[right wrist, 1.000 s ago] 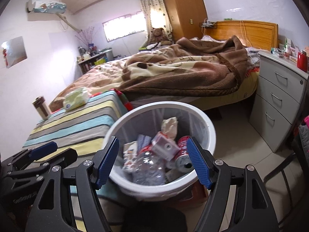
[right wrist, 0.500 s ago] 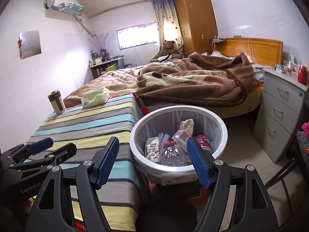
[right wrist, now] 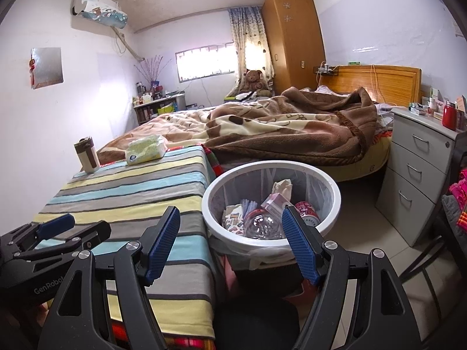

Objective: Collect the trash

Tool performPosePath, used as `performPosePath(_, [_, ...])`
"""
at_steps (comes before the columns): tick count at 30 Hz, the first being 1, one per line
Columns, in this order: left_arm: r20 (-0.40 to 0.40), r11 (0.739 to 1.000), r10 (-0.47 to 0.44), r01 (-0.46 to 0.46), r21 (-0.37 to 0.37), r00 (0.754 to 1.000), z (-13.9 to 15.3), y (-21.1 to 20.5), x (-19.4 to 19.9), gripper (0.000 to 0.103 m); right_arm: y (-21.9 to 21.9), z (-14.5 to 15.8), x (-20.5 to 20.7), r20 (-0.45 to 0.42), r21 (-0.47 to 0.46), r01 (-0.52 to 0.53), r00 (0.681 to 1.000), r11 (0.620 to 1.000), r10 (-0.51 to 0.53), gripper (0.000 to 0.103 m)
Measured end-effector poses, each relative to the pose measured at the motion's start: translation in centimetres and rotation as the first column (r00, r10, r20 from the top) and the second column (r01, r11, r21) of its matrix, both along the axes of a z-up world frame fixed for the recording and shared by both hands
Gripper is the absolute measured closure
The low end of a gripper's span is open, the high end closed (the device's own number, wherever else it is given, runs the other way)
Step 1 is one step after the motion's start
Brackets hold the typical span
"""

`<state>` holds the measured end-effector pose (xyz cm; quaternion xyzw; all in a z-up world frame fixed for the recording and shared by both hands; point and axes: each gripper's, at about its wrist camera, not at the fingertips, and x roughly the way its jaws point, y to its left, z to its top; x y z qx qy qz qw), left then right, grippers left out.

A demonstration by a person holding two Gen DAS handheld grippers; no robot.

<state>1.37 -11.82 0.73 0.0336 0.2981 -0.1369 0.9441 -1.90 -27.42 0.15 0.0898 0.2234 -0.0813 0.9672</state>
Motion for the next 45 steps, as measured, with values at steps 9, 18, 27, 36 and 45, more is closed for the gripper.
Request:
performPosePath(9, [0.000, 1.000, 0.005, -0.005, 0.000, 1.000, -0.13, 0.10, 0.03, 0.032, 0.27, -0.06, -0.17, 0.003, 0.010, -0.004, 1.000, 1.000, 0.004, 0.029])
performPosePath(18, [0.000, 1.000, 0.006, -0.006, -0.001, 1.000, -0.18, 0.13, 0.04, 0.032, 0.31, -0.05, -0.21, 0.000, 0.011, -0.005, 1.000, 1.000, 0.005, 0.029])
performPosePath(27, [-0.003, 1.000, 0.013, -0.013, -0.003, 1.000, -0.16, 0.29, 0.12, 0.032, 0.43, -0.05, -0.18, -0.003, 0.012, -0.007, 1.000, 1.000, 0.007, 0.029])
performPosePath(36, [-0.001, 1.000, 0.013, -0.013, -0.004, 1.000, -0.19, 0.38, 0.04, 0.032, 0.47, 0.03, -0.14, -0.003, 0.014, -0.008, 1.000, 1.000, 0.008, 0.029])
performPosePath(45, [-0.004, 1.000, 0.014, -0.014, -0.004, 1.000, -0.19, 0.44, 0.02, 0.032, 0.79, 0.06, -0.04, -0.008, 0.011, -0.010, 1.000, 1.000, 0.010, 0.029])
